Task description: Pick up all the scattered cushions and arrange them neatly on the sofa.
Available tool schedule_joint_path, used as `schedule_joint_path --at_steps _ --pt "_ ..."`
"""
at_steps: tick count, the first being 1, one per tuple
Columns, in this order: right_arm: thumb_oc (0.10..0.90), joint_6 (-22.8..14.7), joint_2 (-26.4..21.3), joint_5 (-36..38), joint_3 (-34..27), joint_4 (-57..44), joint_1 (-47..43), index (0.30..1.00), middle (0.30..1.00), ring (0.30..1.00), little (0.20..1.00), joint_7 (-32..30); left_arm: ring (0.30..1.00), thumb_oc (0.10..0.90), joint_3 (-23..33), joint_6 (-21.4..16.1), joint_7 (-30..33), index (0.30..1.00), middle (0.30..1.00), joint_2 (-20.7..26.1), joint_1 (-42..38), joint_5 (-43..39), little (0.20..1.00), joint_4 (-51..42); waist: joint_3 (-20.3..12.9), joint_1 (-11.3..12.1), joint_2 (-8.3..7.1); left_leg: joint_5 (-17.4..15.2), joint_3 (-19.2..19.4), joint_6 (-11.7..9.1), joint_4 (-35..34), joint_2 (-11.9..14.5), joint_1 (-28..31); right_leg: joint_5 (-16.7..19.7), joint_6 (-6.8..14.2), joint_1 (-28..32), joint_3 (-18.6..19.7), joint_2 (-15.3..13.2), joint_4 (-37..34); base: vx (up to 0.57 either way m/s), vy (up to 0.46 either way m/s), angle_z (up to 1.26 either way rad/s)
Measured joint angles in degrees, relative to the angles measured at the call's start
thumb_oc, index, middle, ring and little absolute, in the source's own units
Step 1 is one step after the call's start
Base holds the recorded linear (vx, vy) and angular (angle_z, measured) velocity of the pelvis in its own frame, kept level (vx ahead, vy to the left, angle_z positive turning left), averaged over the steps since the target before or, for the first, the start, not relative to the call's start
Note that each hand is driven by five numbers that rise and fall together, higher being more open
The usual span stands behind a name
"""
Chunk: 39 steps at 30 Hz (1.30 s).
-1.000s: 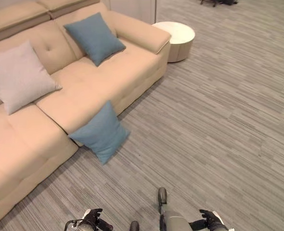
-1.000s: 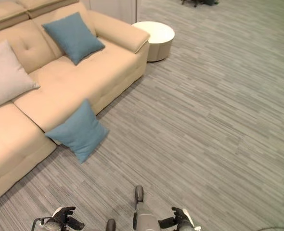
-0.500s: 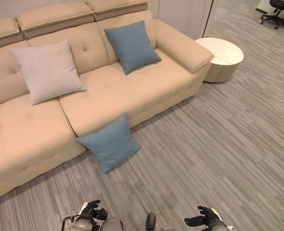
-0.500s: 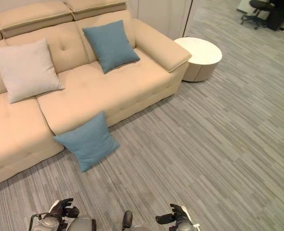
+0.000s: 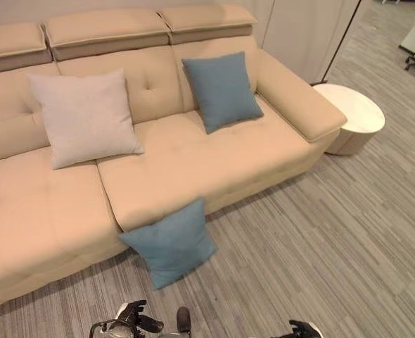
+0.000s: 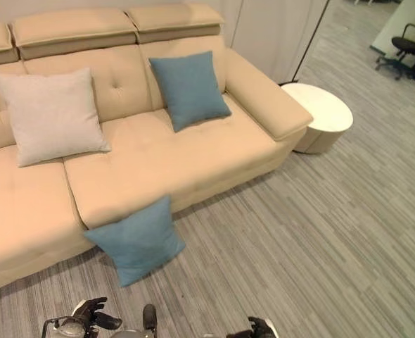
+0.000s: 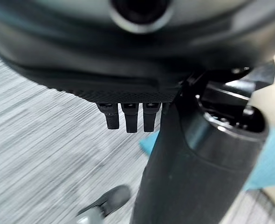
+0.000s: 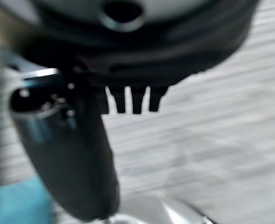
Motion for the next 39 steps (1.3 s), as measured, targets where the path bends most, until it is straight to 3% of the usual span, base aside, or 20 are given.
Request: schedule_joint_path --at_steps 1,3,5,8,9,11,13,16,17,18,19,20,21,22,26,29,31,33,36,39 --pt "0.8 -0.11 -0.24 -0.02 -0.11 0.02 -1.28 0.9 0.9 0.9 0.9 -0.01 0.9 0.8 -0.03 -0.04 -0.01 0.9 0.9 0.05 0.55 0.0 0.9 -0.5 0.02 0.13 0.0 -0.67 -0.09 -0.85 0.22 -0.32 1.09 0.25 -0.09 -3.98 0.1 -0.7 -2.81 0.51 -0.073 0.96" --pt "0.8 -0.76 -0.41 0.0 1.06 -0.55 -1.75 0.9 0.9 0.9 0.9 0.09 0.9 0.8 0.35 0.11 0.13 0.9 0.9 -0.12 0.05 0.03 0.9 -0.29 1.1 -1.4 1.32 -2.61 -5.96 -0.79 1.3 0.75 1.7 -0.59 -2.99 -3.93 4.73 5.07 -16.99 0.35 -0.061 0.89" --pt "0.8 -0.7 -0.16 -0.01 0.91 -0.38 -0.96 0.9 0.9 0.9 0.9 0.73 0.9 0.8 -0.02 0.01 -0.24 0.9 0.9 -0.38 -0.52 0.12 0.9 0.66 1.34 -2.91 1.15 -1.58 -9.57 -2.4 0.12 0.84 2.47 4.02 -4.14 -3.78 8.15 8.04 -32.77 0.12 -0.043 1.16" --pt "0.8 0.08 0.5 0.0 0.87 0.28 0.02 0.9 0.9 0.9 0.9 1.2 0.9 0.8 -0.07 0.09 -0.13 0.9 0.9 -0.48 1.38 0.13 0.9 1.13 1.72 -2.95 -0.03 -4.17 -12.52 -2.7 0.0 -0.6 4.8 13.99 -4.38 -3.34 8.45 7.18 -39.7 0.17 -0.082 0.56" --pt "0.8 0.33 0.58 0.0 0.87 0.35 1.04 0.9 0.9 0.9 0.9 1.27 0.9 0.8 -0.08 0.02 -0.17 0.9 0.9 -0.76 2.05 0.15 0.9 1.21 1.77 -2.84 0.04 -5.02 -14.05 -4.14 0.37 -0.57 5.25 19.31 -6.13 -0.74 7.53 7.2 -42.25 0.12 -0.083 0.69" --pt "0.8 0.56 0.48 0.0 0.79 0.7 0.9 0.9 0.9 0.9 0.9 1.21 0.9 0.8 0.14 -0.04 -0.11 0.9 0.9 -0.71 3.16 0.17 0.9 1.31 1.82 -2.69 0.64 -7.09 -13.8 -7.32 2.91 1.16 5.46 21.29 -10.83 3.44 5.93 8.96 -47.15 0.12 -0.113 0.44" --pt "0.8 0.46 -0.1 0.0 0.7 0.2 -0.39 0.9 0.9 0.9 0.9 1.2 0.9 0.8 0.52 -0.35 -0.25 0.9 0.9 -0.85 2.91 0.23 0.9 1.67 1.71 -2.25 0.71 -7.69 -13.44 -8.25 4.05 2.32 5.7 21.33 -11.32 6.88 4.41 10.14 -51.05 0.13 -0.182 0.39" --pt "0.8 0.01 -0.44 0.06 0.73 -0.38 -1.98 0.9 0.9 0.9 0.9 1.18 0.9 0.8 0.54 -0.46 -0.43 0.9 0.9 -1.32 0.98 0.2 0.9 1.74 1.66 -1.62 0.68 -7.71 -15.37 -10.55 8.1 2.29 2.11 19.8 -11.03 7.01 1.46 9.89 -51.23 -0.06 -0.174 0.7" --pt "0.8 -0.18 -0.56 0.2 0.79 -0.54 -2.22 0.9 0.9 0.9 0.9 1.13 0.9 0.8 0.44 -0.59 -0.3 0.9 0.9 -1.53 -0.62 0.16 0.9 1.52 2.04 -1.59 0.05 -7.62 -14.78 -12.19 14.3 1.08 -2.86 19.23 -10.89 6.3 1.02 8.89 -51.25 -0.12 -0.095 1.36" --pt "0.8 -0.34 -0.62 0.27 0.79 -0.47 -2.66 0.9 0.9 0.9 0.9 1.12 0.9 0.8 0.32 -0.67 -0.2 0.9 0.9 -1.55 -2.53 0.09 0.9 1.01 3.5 -1.62 -0.84 -6.4 -12.95 -14.15 20.62 -0.09 -7.72 18.73 -12.07 5.69 0.22 7.85 -51.13 -0.07 -0.076 1.33" --pt "0.8 -0.48 -0.81 0.28 0.77 -0.35 -3.85 0.9 0.9 0.9 0.9 1.1 0.9 0.8 0.3 -0.86 -0.1 0.9 0.9 -1.52 -3.41 -0.04 0.9 -0.49 4.41 -1.32 -0.95 -6.38 -9.33 -14.35 24.54 0.37 -11.23 18.58 -13.88 4.39 -0.48 7.53 -50.48 0.01 -0.053 0.99" --pt "0.8 -1.01 -1.01 0.32 0.77 -0.47 -4.98 0.9 0.9 0.9 0.9 1.05 0.9 0.8 0.54 -1.14 0.04 0.9 0.9 -1.46 -3.55 -1.18 0.9 -0.71 5.3 -1.52 -0.3 -7.38 -5.49 -12.86 25.87 2.28 -12.43 18.42 -14.92 4.17 -1.76 8.15 -50.31 0.07 -0.027 0.55" --pt "0.8 -1.31 -1.0 0.35 0.79 -0.72 -5.5 0.9 0.9 0.9 0.9 1.05 0.9 0.8 0.5 -1.13 0.14 0.9 0.9 -1.14 -3.82 -1.21 0.9 -0.7 5.95 -1.6 -0.21 -7.92 -2.57 -12.14 25.19 4.14 -12.13 18.11 -15.69 4.41 -2.25 8.58 -50.35 0.12 0.007 0.61" --pt "0.8 -1.26 -1.0 0.82 0.73 -1.02 -6.01 0.9 0.9 0.9 0.9 0.96 0.9 0.8 0.33 -1.07 0.26 0.9 0.9 -0.41 -4.19 -1.12 0.9 -0.71 6.49 -2.36 -0.66 -7.97 2.02 -12.06 20.09 8.05 -11.58 17.9 -15.69 4.9 -3.72 8.92 -51.25 0.13 0.035 0.52" --pt "0.8 -1.09 -1.86 1.54 0.79 -0.88 -5.22 0.9 0.9 0.9 0.9 0.86 0.9 0.8 -0.12 -1.08 -0.07 0.9 0.9 -0.82 -3.24 -1.1 0.9 -0.99 7.05 -3.0 -1.09 -5.22 -0.08 -15.69 7.27 11.14 -7.63 17.24 -14.43 6.79 -3.53 9.96 -51.26 0.17 0.087 0.06" --pt "0.8 -1.09 -2.1 1.53 0.8 -0.94 -3.47 0.9 0.9 0.9 0.9 0.85 0.9 0.8 -0.07 -1.08 -0.15 0.9 0.9 -0.83 -2.36 -1.05 0.9 -1.02 6.66 -3.21 -0.47 -3.9 -0.54 -13.65 5.55 10.32 -5.73 17.01 -14.09 8.16 -2.97 11.17 -51.18 0.17 0.157 -0.24" --pt "0.8 -1.07 -1.98 1.51 0.8 -0.99 -2.23 0.9 0.9 0.9 0.9 0.85 0.9 0.8 -0.04 -1.08 -0.15 0.9 0.9 -0.8 -1.8 -1.06 0.9 -0.97 6.08 -2.95 -0.44 -2.12 -0.76 -11.99 6.03 9.53 -5.06 16.06 -12.56 7.61 -1.14 10.48 -49.21 0.07 0.156 -0.36" --pt "0.8 -1.05 -1.88 1.52 0.86 -2.63 -2.29 0.9 0.9 0.9 0.9 0.85 0.9 0.8 0.02 -1.08 0.0 0.9 0.9 0.04 -2.01 -1.25 0.9 -2.27 5.19 -2.93 -0.29 -1.95 1.51 -9.59 6.27 7.25 -6.62 14.5 -10.25 1.36 1.5 7.64 -41.91 -0.07 0.147 -0.49" --pt "0.8 -1.24 -2.12 1.54 0.86 -5.04 -5.32 0.9 0.9 0.9 0.9 -0.41 0.9 0.8 -0.03 -1.31 1.72 0.9 0.9 1.5 -4.32 -4.53 0.9 -6.11 5.55 -2.97 0.1 -2.88 2.32 -7.97 10.42 5.6 -14.06 13.54 -9.41 -7.03 1.98 4.81 -36.15 -0.17 0.076 -0.1" --pt "0.8 -1.61 -2.51 1.77 0.85 -7.47 -8.99 0.9 0.9 0.9 0.9 -2.49 0.9 0.8 -0.09 -2.54 4.4 0.9 0.9 3.07 -6.71 -7.5 0.9 -10.59 7.79 -2.66 0.49 -3.58 2.28 -6.92 13.21 4.89 -18.28 13.36 -8.95 -11.06 2.59 3.69 -33.73 -0.09 0.008 0.06"
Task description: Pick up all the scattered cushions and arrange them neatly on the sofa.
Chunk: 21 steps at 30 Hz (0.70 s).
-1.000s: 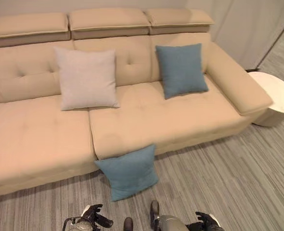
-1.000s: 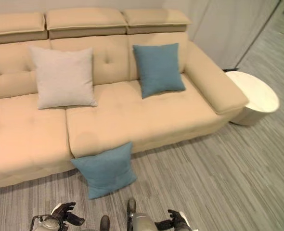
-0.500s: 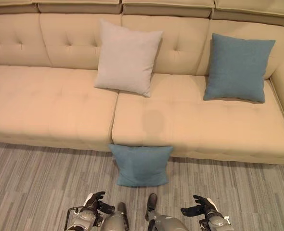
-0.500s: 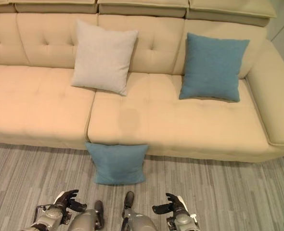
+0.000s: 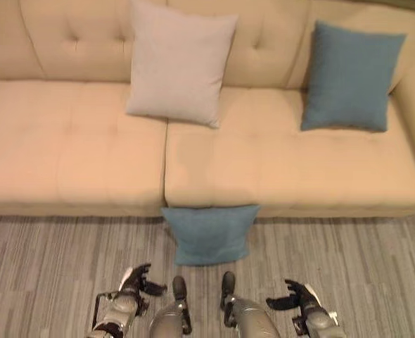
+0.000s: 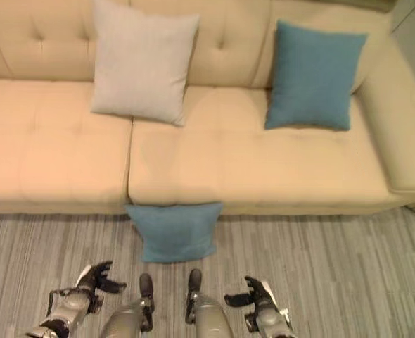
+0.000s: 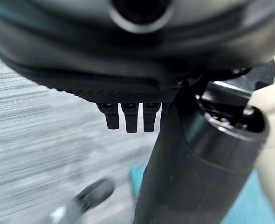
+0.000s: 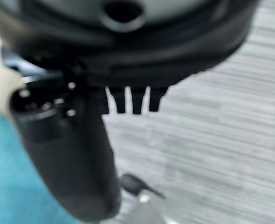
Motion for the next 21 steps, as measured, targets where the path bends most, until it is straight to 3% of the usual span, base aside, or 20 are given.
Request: schedule_joint_path --at_steps 3,9,15,21 --pt "0.8 -1.46 -0.33 0.22 0.11 -2.3 -7.15 0.9 0.9 0.9 0.9 -2.84 0.9 0.8 -0.04 -1.29 2.85 0.9 0.9 1.25 -3.93 -1.95 0.9 -1.8 3.71 0.23 0.35 -0.02 0.15 0.21 1.14 -0.37 -2.94 -0.26 0.63 -3.13 0.45 -0.55 1.33 -0.13 -0.017 0.0" --pt "0.8 -3.12 -2.52 0.2 1.24 -6.47 -19.87 0.9 0.9 0.9 0.9 -11.9 0.9 0.8 -2.27 -2.96 8.58 0.9 0.9 1.31 -14.12 -5.9 0.9 -4.59 7.36 0.53 0.86 -0.1 -0.19 0.83 9.28 0.6 -20.2 -0.32 -0.77 -20.14 0.56 -1.09 9.46 -0.15 -0.039 0.04" --pt "0.8 -4.16 -2.6 0.26 1.69 -6.48 -29.2 0.9 0.9 0.9 0.9 -18.89 0.9 0.8 -3.59 -4.52 11.87 0.9 0.9 1.08 -22.96 -9.18 0.9 -4.64 8.95 -0.61 0.79 -1.48 -0.93 0.77 17.23 1.55 -32.36 -2.12 -2.16 -32.07 0.49 -1.68 17.31 -0.07 -0.043 0.04" --pt "0.8 -4.92 -3.14 2.35 0.9 -5.75 -36.66 0.9 0.9 0.9 0.9 -24.66 0.9 0.8 -3.81 -5.69 15.53 0.9 0.9 1.61 -32.73 -12.34 0.9 -4.47 8.76 -0.3 0.93 -4.57 -1.45 0.78 29.9 2.68 -48.81 -5.56 -3.6 -48.51 1.26 -2.74 29.61 -0.01 -0.032 0.04"
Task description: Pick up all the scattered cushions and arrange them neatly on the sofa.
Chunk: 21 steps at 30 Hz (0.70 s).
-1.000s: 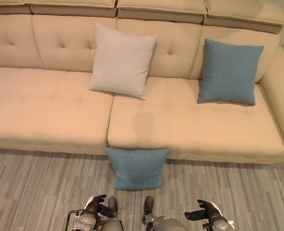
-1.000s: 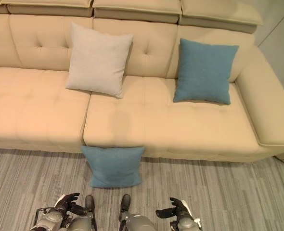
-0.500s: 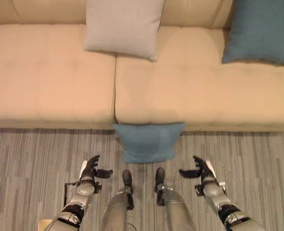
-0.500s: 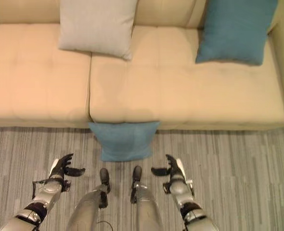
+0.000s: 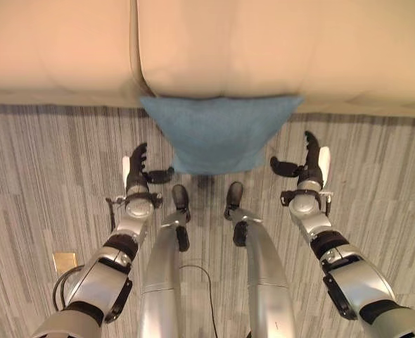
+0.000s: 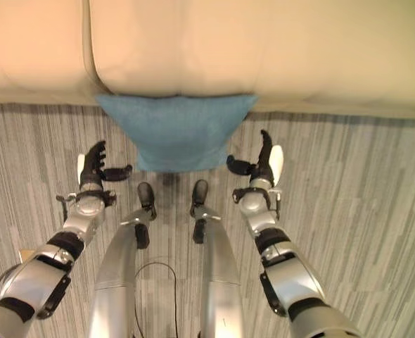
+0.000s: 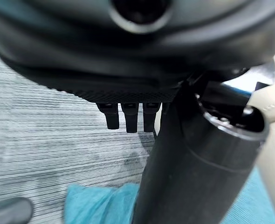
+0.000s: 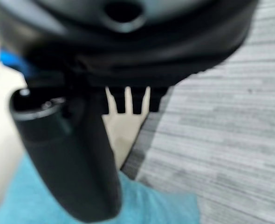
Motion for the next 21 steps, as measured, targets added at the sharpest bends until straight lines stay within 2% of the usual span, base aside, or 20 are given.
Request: schedule_joint_path --at_steps 4,8,12,15,18,21 --pt "0.8 -0.82 -0.7 4.91 -0.38 0.08 -4.17 0.9 0.9 0.9 0.9 1.43 0.9 0.8 0.24 0.02 -0.29 0.9 0.9 1.23 -3.29 -3.88 0.9 -0.33 0.06 0.41 0.32 -0.7 0.18 -0.01 3.95 0.49 -7.32 -0.51 -0.5 -7.74 0.85 -0.08 4.22 0.01 -0.044 -0.02" --pt "0.8 -1.09 -3.3 8.65 -0.44 0.14 -4.57 0.9 0.9 0.9 0.9 3.49 0.9 0.8 0.25 -0.02 -0.84 0.9 0.9 1.27 -5.19 -7.03 0.9 -0.65 -0.05 1.48 0.5 -0.57 0.06 -0.1 4.17 0.44 -9.96 -0.68 -0.47 -10.66 0.9 -0.23 5.05 0.0 -0.02 0.03" --pt "0.8 -1.5 -5.95 11.87 -0.59 1.97 -7.89 0.9 0.9 0.9 0.9 4.43 0.9 0.8 0.14 -0.36 -2.7 0.9 0.9 2.61 -6.93 -8.86 0.9 -0.53 -0.84 1.61 1.54 0.19 0.03 -0.18 3.75 0.28 -13.71 -0.35 -0.58 -14.49 0.85 -0.34 5.01 0.0 -0.014 0.01" --pt "0.8 -1.51 -8.28 12.18 0.27 2.1 -12.02 0.9 0.9 0.9 0.9 4.77 0.9 0.8 -0.15 -0.44 -3.69 0.9 0.9 4.38 -10.38 -9.52 0.9 -0.46 -0.88 1.73 1.63 0.77 0.07 -0.58 3.77 0.28 -16.61 0.19 -1.31 -17.57 0.79 -0.35 5.04 0.01 -0.025 0.01" --pt "0.8 -1.55 -8.6 13.12 0.53 2.17 -14.45 0.9 0.9 0.9 0.9 4.98 0.9 0.8 -0.65 -0.44 -4.28 0.9 0.9 4.7 -12.9 -10.4 0.9 -0.42 -0.87 1.73 1.64 0.84 0.06 -0.63 3.14 0.17 -17.03 0.22 -1.37 -18.08 0.75 -0.41 4.75 0.0 0.0 0.0" --pt "0.8 -1.57 -10.25 13.68 3.58 2.16 -17.14 0.9 0.9 0.9 0.9 6.05 0.9 0.8 -3.17 -0.5 -5.68 0.9 0.9 5.24 -16.4 -10.44 0.9 -0.72 -0.9 1.98 1.69 1.24 0.06 -0.79 1.83 -0.19 -16.97 0.24 -1.34 -18.18 0.69 -0.54 3.97 0.01 -0.01 0.02"
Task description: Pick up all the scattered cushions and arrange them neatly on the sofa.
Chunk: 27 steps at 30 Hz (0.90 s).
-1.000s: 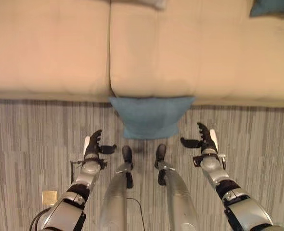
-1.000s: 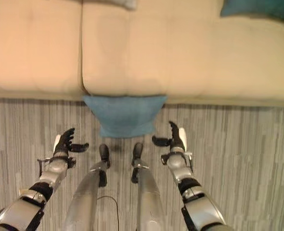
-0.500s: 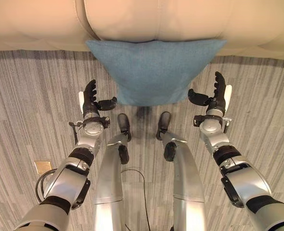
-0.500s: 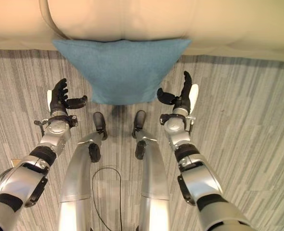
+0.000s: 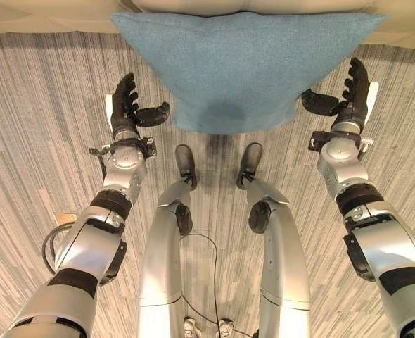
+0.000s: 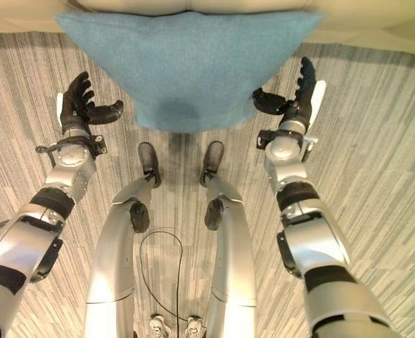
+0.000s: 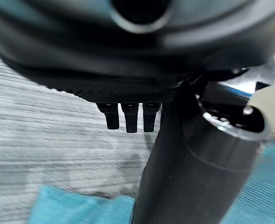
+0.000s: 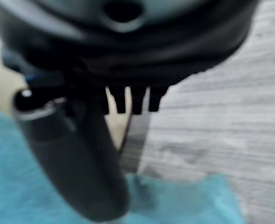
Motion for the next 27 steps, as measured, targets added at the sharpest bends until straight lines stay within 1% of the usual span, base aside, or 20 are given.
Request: schedule_joint_path --at_steps 1,4,5,8,14,17,18,19,20,21,24,27 --pt "0.8 0.03 -0.58 0.29 0.32 0.02 -0.78 0.9 0.9 0.9 0.9 0.58 0.9 0.8 -0.82 0.01 -0.77 0.9 0.9 0.15 -1.99 -0.02 0.9 -0.1 0.0 0.07 0.0 0.08 -0.03 -0.04 -0.65 -0.29 0.0 -0.01 -0.01 -0.13 -0.07 -0.2 -0.07 0.03 -0.028 0.06" --pt "0.8 0.11 -2.2 0.71 2.39 0.0 -1.92 0.9 0.9 0.9 0.9 1.29 0.9 0.8 -3.56 0.01 -1.63 0.9 0.9 1.1 -4.73 0.0 0.9 -0.12 0.0 0.3 0.0 0.19 -0.03 -0.08 -1.23 -0.6 -0.4 -0.13 0.06 -0.68 -0.05 -0.41 -0.21 0.01 -0.013 0.03" --pt "0.8 0.16 -2.55 0.81 2.46 0.02 -2.2 0.9 0.9 0.9 0.9 1.74 0.9 0.8 -3.94 0.02 -2.05 0.9 0.9 1.3 -5.2 -0.02 0.9 -0.11 0.0 0.42 0.0 0.19 -0.03 -0.08 -1.51 -0.67 -0.43 -0.16 0.03 -0.77 -0.06 -0.45 -0.37 0.0 0.0 0.0" --pt "0.8 0.3 -3.56 1.1 5.7 0.07 -3.34 0.9 0.9 0.9 0.9 2.56 0.9 0.8 -5.75 0.04 -2.38 0.9 0.9 1.82 -5.96 -0.02 0.9 -0.09 0.0 0.43 0.0 0.52 -0.15 -0.21 -2.48 -0.92 -0.6 -0.15 0.05 -0.97 -0.2 -0.53 -0.97 0.0 0.0 0.0" --pt "0.8 0.94 -3.38 0.92 7.93 0.06 -5.08 0.9 0.9 0.9 0.9 3.11 0.9 0.8 -8.11 0.06 -3.18 0.9 0.9 0.8 -8.24 0.03 0.9 -0.36 0.0 0.42 0.0 1.45 -1.05 -0.41 -3.82 -1.3 -1.37 0.0 -0.04 -1.3 -1.47 -0.77 -2.06 0.0 0.0 0.02" --pt "0.8 1.54 -2.58 0.47 7.98 0.03 -5.64 0.9 0.9 0.9 0.9 2.57 0.9 0.8 -8.06 0.06 -1.86 0.9 0.9 -0.57 -8.37 0.03 0.9 -0.43 0.0 0.44 0.0 1.55 -1.09 -0.44 -4.11 -1.32 -1.37 0.09 0.04 -1.29 -1.52 -0.75 -2.24 0.0 0.0 0.0" --pt "0.4 1.67 -2.46 0.43 7.9 0.0 -5.65 0.3 0.3 0.3 0.3 2.13 0.9 0.8 -7.87 0.06 -1.59 0.9 0.9 -1.58 -8.36 -0.05 0.9 -0.39 0.0 0.47 0.0 1.6 -1.2 -0.47 -4.15 -1.34 -1.4 0.09 0.04 -1.29 -1.57 -0.75 -2.24 0.0 0.0 0.0" --pt "0.4 1.7 -2.12 0.45 7.6 -0.05 -5.68 0.3 0.3 0.3 0.3 1.98 0.9 0.8 -7.64 0.05 -1.35 0.9 0.9 -2.21 -8.34 -0.39 0.9 -0.41 0.0 0.48 0.0 1.64 -1.32 -0.49 -4.24 -1.35 -1.45 0.09 0.05 -1.29 -1.67 -0.75 -2.34 0.0 0.0 0.0" --pt "0.4 1.7 -1.82 0.44 7.26 -0.05 -5.67 0.3 0.3 0.3 0.3 1.98 0.811 0.74 -7.39 0.05 -1.08 0.811 0.811 -3.22 -8.34 -0.97 0.811 -0.41 0.0 0.46 0.0 1.8 -1.38 -0.52 -4.48 -1.4 -1.46 0.11 0.07 -1.29 -1.73 -0.75 -2.46 0.0 0.0 0.0" --pt "0.4 1.7 -1.76 0.47 7.2 -0.1 -5.68 0.3 0.3 0.3 0.3 1.9 0.3 0.4 -7.46 0.05 -0.64 0.3 0.3 -3.97 -8.32 -1.37 0.3 -0.46 0.0 0.45 0.0 2.05 -1.51 -0.55 -4.81 -1.46 -1.46 0.21 0.04 -1.29 -1.81 -0.72 -2.68 0.0 0.0 0.0" --pt "0.4 1.7 -0.75 0.59 6.07 -0.56 -5.77 0.3 0.3 0.3 0.3 0.92 0.3 0.4 -5.32 0.02 0.47 0.3 0.3 -5.75 -8.27 -4.14 0.3 -0.97 0.0 0.45 0.0 2.49 -1.8 -0.65 -5.46 -1.45 -1.51 0.47 -0.17 -1.24 -2.25 -0.69 -3.2 0.0 0.0 0.0" --pt "0.4 1.7 0.25 0.71 4.43 -1.05 -5.7 0.3 0.3 0.3 0.3 0.72 0.3 0.4 -3.22 0.02 0.96 0.3 0.3 -5.2 -7.77 -7.54 0.3 -2.56 0.0 0.22 0.0 3.04 -2.14 -0.81 -6.15 -1.24 -1.37 1.04 -0.53 -0.82 -2.78 -0.46 -4.25 0.0 0.0 0.0"
